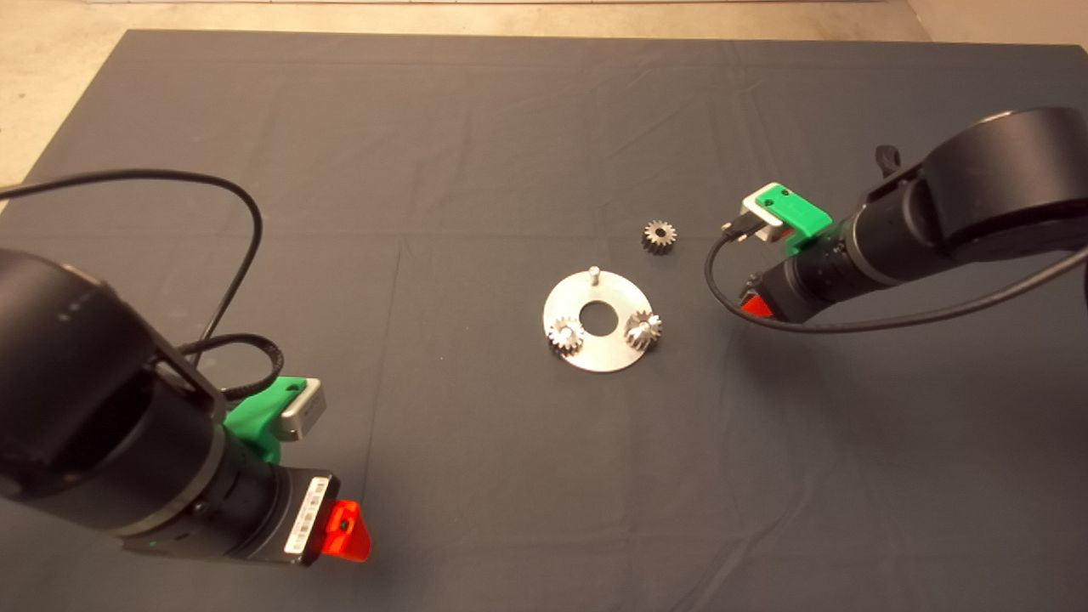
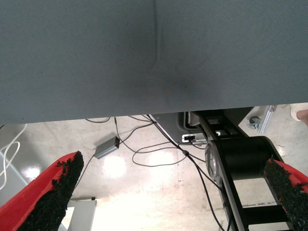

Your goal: Remove an incorrectly installed larger gear and replace it with the correct smaller gear

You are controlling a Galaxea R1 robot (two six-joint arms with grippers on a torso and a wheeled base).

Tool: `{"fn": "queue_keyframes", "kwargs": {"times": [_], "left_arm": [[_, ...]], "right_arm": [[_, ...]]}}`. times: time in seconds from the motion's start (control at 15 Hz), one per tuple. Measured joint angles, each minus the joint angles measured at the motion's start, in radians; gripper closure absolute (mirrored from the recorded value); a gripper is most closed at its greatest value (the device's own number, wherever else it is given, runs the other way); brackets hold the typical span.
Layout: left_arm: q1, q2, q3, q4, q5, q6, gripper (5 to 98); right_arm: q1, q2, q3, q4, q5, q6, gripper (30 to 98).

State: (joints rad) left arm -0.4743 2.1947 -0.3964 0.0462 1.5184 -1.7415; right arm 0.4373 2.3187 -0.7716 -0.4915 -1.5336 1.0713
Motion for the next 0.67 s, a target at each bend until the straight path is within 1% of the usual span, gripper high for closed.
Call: {"fn": "queue_keyframes", "kwargs": {"times": [0.67], "left_arm": [[0.000, 0.003, 0.000, 0.000, 0.000, 0.000, 6.1]], "right_arm": [[-0.091, -0.030, 0.012, 0.001, 0.003, 0.000, 80.2]]}}
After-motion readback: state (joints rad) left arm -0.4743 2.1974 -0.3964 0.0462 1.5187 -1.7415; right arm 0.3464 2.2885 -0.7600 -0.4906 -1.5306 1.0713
